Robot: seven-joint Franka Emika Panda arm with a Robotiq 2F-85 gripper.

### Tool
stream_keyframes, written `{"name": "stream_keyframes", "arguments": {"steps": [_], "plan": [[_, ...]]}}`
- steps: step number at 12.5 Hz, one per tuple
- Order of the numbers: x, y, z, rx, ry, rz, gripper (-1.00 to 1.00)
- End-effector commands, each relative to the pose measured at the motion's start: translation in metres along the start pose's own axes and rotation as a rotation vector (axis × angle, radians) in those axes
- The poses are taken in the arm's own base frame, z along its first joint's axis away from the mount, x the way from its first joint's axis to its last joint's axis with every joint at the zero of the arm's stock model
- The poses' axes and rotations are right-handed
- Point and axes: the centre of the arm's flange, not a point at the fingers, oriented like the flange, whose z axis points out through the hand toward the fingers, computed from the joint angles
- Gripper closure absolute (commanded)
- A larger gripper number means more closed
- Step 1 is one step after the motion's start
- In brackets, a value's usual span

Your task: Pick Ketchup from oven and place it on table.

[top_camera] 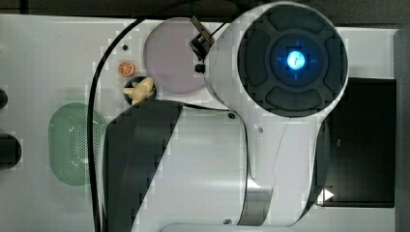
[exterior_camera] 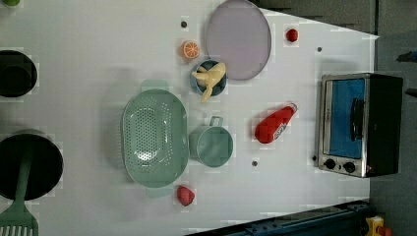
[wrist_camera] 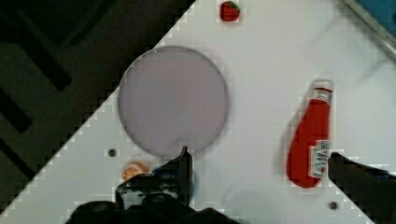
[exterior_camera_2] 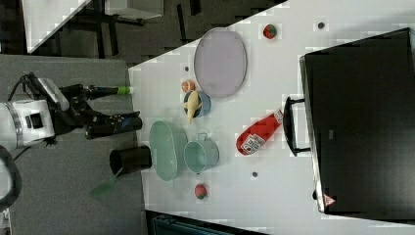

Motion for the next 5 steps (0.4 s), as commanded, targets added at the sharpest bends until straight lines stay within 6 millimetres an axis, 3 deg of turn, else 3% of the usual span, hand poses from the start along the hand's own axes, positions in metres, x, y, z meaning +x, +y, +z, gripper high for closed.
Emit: {"name": "stream_keyframes", "arguments": {"steps": [1, 5], "plan": [[-0.007, -0.004, -0.005, -0.069, -0.076, 0.001, -1.00], [-0.011, 0.005, -0.028, -0.157, -0.081, -0.009, -1.00]]}}
